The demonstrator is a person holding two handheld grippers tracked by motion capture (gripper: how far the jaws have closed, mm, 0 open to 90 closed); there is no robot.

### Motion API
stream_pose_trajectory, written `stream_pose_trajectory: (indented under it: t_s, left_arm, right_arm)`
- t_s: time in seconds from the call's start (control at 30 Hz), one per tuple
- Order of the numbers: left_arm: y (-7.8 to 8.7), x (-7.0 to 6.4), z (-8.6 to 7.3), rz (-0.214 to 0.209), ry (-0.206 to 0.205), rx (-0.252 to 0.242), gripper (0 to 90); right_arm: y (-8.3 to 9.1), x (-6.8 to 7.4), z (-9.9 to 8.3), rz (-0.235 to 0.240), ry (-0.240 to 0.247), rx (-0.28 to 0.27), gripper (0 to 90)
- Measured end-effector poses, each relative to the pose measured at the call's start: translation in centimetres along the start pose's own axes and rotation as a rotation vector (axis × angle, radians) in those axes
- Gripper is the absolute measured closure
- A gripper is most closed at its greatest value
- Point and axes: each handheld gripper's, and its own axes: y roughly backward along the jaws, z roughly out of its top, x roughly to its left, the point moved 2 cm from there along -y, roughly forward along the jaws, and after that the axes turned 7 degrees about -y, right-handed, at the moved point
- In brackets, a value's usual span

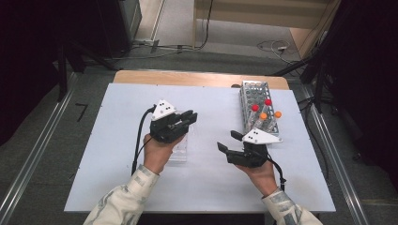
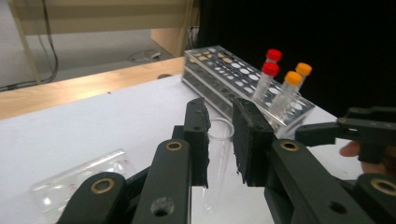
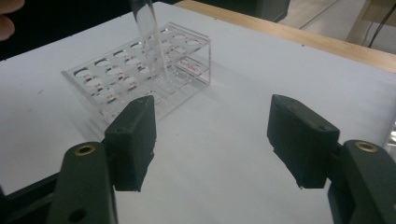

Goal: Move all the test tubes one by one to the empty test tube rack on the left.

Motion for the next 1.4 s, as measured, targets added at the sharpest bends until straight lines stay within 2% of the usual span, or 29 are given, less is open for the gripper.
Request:
stream_pose_trajectory:
  t_s: [0.03,0.1,0.2,0.27,0.3,0.63,0.87,1.0,1.4]
  left_arm:
    - [0.0,0.0,0.0,0.0,0.0,0.0,76.4]
    - [0.4,0.8,0.3,0.029,0.012,-0.01,76.5]
    - [0.6,1.4,0.5,0.048,0.007,-0.009,76.5]
    - [0.8,2.1,0.7,0.079,0.005,-0.008,76.5]
    - [0.8,2.1,0.7,0.079,0.005,-0.008,76.5]
    - [0.7,5.1,0.8,0.184,0.021,0.003,76.5]
    - [0.3,5.9,0.7,0.235,-0.003,0.015,76.5]
    - [0.0,6.4,0.6,0.258,-0.003,0.02,76.5]
    - [-0.6,7.0,0.3,0.282,-0.003,0.028,76.5]
  right_arm:
    - [0.0,-0.1,0.0,-0.003,-0.005,0.001,28.5]
    - [0.1,-0.4,-0.1,-0.007,-0.007,0.0,27.7]
    - [0.3,-0.6,-0.2,-0.01,-0.014,-0.001,26.9]
    - [0.3,-0.7,-0.2,-0.014,-0.018,0.0,26.8]
    - [0.3,-0.7,-0.2,-0.014,-0.018,0.0,26.8]
    - [0.4,-0.9,-0.2,-0.016,-0.025,-0.005,26.4]
    - [0.4,-0.9,-0.2,-0.019,-0.026,-0.004,26.0]
    - [0.4,-1.0,-0.2,-0.022,-0.027,-0.004,26.0]
    - [0.5,-1.0,-0.3,-0.026,-0.029,-0.004,26.0]
